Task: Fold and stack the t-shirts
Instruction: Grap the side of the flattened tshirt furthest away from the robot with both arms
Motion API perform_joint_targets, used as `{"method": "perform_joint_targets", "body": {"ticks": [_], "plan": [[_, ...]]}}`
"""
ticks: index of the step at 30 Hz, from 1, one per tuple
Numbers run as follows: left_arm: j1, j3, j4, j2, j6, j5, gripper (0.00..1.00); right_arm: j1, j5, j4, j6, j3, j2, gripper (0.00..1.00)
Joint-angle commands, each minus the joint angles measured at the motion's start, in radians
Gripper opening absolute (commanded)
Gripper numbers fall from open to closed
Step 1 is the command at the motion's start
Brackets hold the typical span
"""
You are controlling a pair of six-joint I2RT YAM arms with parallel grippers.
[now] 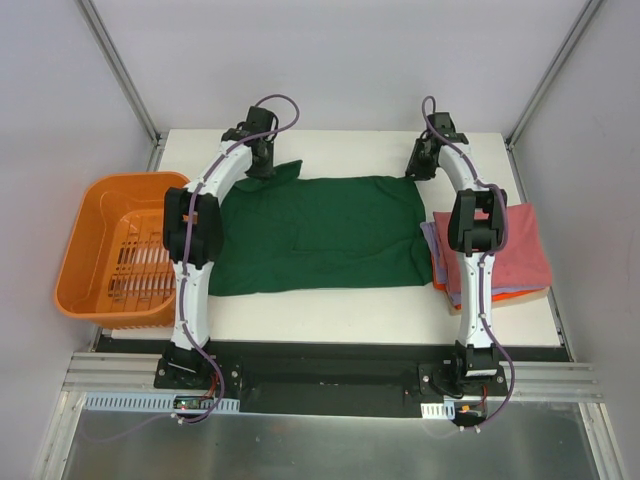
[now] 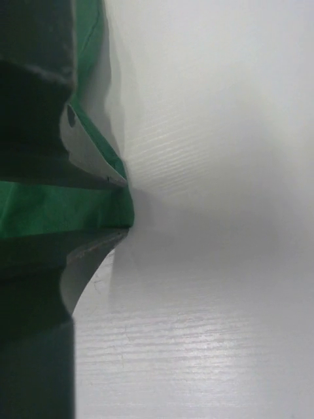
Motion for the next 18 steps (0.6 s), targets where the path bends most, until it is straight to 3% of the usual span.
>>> {"method": "perform_joint_targets", "body": {"ticks": [1,6,11,18], "plan": [[0.01,-0.021,-0.01,-0.1,0.018,-0.019,0.0,0.005,0.064,-0.034,0.009,-0.013,-0.013,0.28],[0.011,-0.034,-0.01,-0.119,0.018,-0.038,0.0,0.005,0.076,0.005,-0.019,-0.028,-0.039,0.0],[0.011,-0.051,-0.01,-0.15,0.028,-0.035,0.0,0.021,0.056,0.069,-0.068,-0.088,-0.123,0.0],[0.011,-0.168,-0.01,-0.254,0.034,-0.024,0.0,0.053,0.023,0.23,-0.089,-0.385,-0.355,0.01]]}}
